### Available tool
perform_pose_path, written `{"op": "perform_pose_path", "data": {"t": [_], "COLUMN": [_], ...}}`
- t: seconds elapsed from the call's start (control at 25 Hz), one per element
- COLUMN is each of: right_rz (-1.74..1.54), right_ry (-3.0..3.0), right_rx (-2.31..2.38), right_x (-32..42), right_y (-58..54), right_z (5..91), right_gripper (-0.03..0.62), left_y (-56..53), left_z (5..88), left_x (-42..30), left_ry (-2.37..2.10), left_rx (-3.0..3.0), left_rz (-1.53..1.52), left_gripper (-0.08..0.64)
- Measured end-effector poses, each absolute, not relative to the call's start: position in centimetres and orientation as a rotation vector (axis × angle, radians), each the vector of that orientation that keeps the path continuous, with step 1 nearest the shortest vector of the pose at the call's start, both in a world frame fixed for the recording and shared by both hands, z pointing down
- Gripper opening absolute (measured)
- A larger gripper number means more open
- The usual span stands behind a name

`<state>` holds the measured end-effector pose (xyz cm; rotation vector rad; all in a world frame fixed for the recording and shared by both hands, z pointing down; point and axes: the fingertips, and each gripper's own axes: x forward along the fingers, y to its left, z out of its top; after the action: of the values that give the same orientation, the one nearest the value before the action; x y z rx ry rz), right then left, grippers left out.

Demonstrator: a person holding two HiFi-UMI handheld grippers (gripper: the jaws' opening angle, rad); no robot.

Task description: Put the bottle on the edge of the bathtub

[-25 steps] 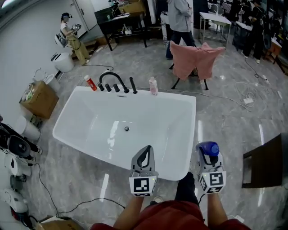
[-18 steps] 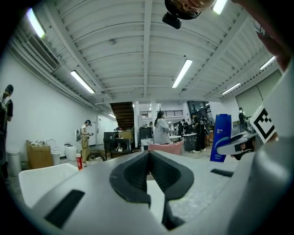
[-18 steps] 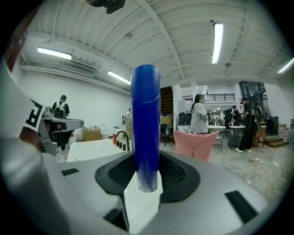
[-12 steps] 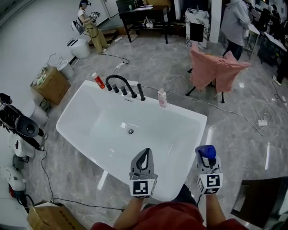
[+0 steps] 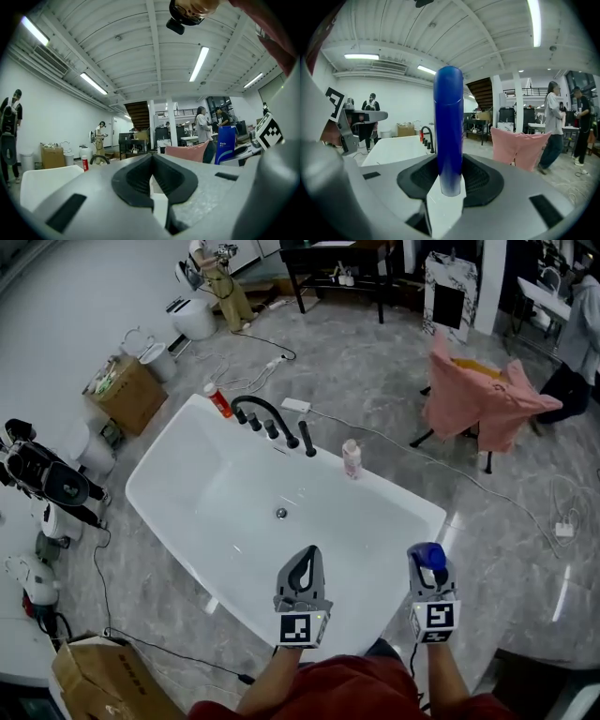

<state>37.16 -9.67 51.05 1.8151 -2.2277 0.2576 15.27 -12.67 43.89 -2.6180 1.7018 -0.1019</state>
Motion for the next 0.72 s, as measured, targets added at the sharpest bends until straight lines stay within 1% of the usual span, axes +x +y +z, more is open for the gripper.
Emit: {"op": "perform_pose_path", "data": {"t": [0.36,0.72], "right_rz": [0.377,0.465], "right_ry": [-2.254,-2.269], "right_rx": [1.667,1.555], "right_x": [37.9,37.3], "right_y": [-16.7,-22.8], "right_z": [58.2,67.9], "right_gripper": [0.15,0.15], "left_y": [-16.9,-19.5], "left_z": [48.3,56.3], "left_x": [16.5,17.6], "left_ry": [1.853,1.975], "left_rx": [-2.565,-2.572], "left_rz": [-0.162,-0.325], "left_gripper": [0.005,0.005]}}
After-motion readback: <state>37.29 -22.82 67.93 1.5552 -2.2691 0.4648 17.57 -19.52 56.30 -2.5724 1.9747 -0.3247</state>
